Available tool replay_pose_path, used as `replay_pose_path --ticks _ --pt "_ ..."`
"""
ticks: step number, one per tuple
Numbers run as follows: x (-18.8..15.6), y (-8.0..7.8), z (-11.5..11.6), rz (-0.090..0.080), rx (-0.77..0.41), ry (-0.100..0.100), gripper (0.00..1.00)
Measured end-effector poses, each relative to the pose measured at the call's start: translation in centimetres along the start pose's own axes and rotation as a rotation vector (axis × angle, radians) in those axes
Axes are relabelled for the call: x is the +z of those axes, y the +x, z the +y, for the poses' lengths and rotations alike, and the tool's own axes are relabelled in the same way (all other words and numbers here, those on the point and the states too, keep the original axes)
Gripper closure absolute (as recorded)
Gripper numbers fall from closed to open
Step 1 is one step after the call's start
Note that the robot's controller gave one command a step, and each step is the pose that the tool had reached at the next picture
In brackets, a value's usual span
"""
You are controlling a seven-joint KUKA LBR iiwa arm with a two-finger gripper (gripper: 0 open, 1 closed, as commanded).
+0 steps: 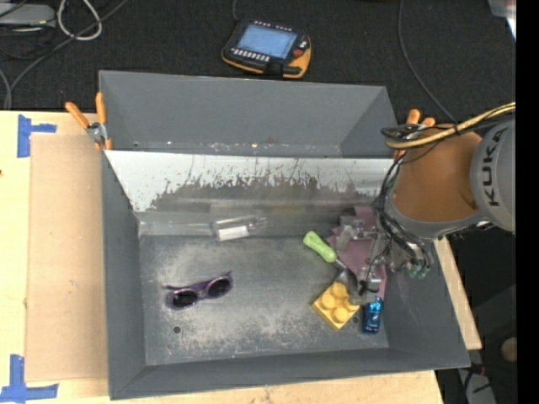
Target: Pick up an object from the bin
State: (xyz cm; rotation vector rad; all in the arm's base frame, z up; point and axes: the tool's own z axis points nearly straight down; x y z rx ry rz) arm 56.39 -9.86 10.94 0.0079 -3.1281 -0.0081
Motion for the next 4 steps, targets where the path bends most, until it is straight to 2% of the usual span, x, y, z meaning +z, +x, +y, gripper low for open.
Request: replay_pose_path --ticks 1,2,3,4 --pt "4.0 -1.9 -4.6 0.002 -0.009 -0.005 0.0" --pt "3.9 -1.9 -4.6 0.001 -0.009 -0.004 0.0" --pt "3.0 7.4 -5.2 0.006 -0.01 -0.007 0.0" --pt "2.9 7.0 -5.2 -0.005 -0.013 -0.005 1.0"
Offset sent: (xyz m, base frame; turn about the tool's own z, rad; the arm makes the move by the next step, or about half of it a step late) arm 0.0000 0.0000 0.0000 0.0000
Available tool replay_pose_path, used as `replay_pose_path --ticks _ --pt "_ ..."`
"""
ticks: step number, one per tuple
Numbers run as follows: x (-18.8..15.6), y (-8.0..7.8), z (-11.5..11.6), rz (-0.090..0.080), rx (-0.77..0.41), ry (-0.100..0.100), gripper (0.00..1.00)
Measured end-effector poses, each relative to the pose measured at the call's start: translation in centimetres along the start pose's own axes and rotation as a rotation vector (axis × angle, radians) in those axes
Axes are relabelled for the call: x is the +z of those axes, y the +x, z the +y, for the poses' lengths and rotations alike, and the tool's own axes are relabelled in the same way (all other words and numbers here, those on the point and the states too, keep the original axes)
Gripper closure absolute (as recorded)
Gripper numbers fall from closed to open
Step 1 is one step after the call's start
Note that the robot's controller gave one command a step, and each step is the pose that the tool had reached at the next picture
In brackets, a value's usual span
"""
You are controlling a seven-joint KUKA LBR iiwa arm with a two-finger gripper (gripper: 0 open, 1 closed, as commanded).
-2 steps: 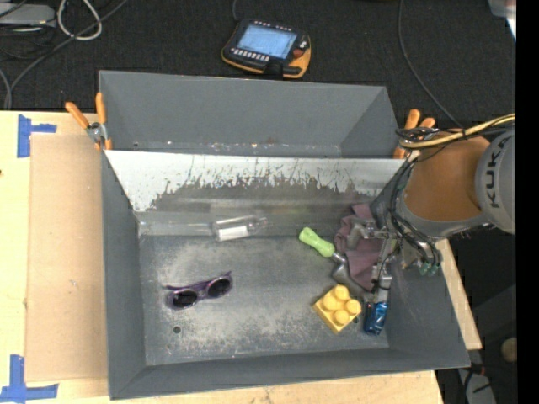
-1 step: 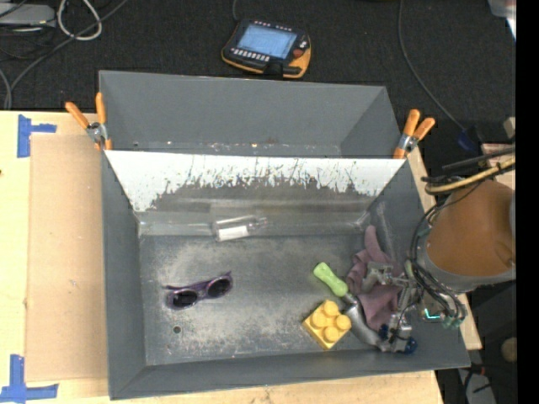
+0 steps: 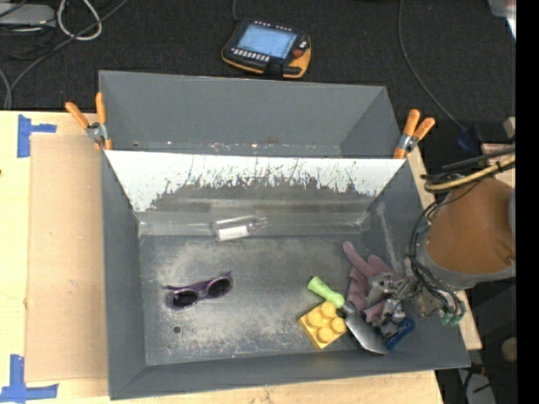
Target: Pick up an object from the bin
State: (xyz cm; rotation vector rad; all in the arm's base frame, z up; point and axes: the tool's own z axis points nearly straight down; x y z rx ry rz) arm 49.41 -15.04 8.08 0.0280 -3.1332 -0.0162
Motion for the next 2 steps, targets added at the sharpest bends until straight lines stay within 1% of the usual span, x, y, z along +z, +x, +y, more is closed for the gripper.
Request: replay_pose_path --ticks 1,2 --pt "0.1 0.15 0.03 0.006 -0.001 -0.001 0.0" --pt "0.1 0.15 0.03 0.006 -0.002 -0.001 1.0"
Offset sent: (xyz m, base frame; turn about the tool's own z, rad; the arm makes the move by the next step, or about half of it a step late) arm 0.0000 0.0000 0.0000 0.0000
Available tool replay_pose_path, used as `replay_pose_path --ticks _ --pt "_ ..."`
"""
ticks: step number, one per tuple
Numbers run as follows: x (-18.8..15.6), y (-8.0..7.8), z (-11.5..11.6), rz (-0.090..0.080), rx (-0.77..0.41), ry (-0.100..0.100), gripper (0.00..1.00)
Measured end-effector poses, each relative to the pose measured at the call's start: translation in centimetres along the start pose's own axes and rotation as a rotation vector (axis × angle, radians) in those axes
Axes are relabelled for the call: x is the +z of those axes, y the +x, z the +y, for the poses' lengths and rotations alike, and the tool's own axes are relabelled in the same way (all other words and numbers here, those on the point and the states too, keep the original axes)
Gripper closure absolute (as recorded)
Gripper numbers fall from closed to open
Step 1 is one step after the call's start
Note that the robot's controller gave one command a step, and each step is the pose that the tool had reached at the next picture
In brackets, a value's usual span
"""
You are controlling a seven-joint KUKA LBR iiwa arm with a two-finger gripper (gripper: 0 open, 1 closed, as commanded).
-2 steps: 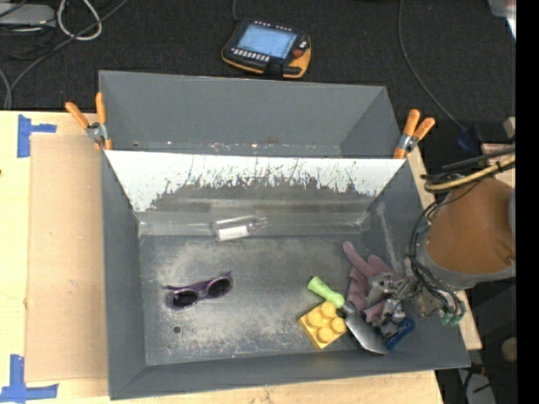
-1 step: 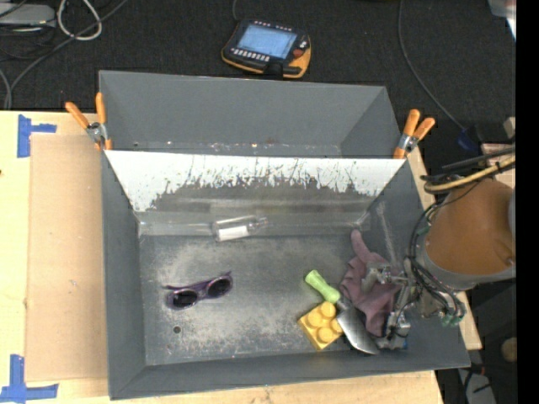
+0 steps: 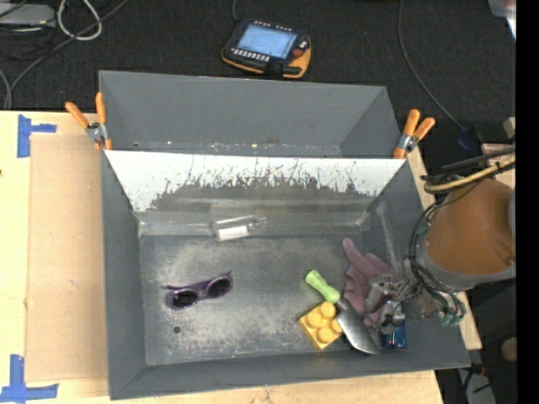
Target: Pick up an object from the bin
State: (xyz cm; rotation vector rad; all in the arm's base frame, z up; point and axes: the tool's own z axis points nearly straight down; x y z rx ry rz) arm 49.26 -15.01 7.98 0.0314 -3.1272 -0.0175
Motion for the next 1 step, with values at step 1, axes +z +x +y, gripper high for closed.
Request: replay_pose_path --ticks 1 --pt "0.0 0.0 0.0 0.0 0.0 0.0 1.0"
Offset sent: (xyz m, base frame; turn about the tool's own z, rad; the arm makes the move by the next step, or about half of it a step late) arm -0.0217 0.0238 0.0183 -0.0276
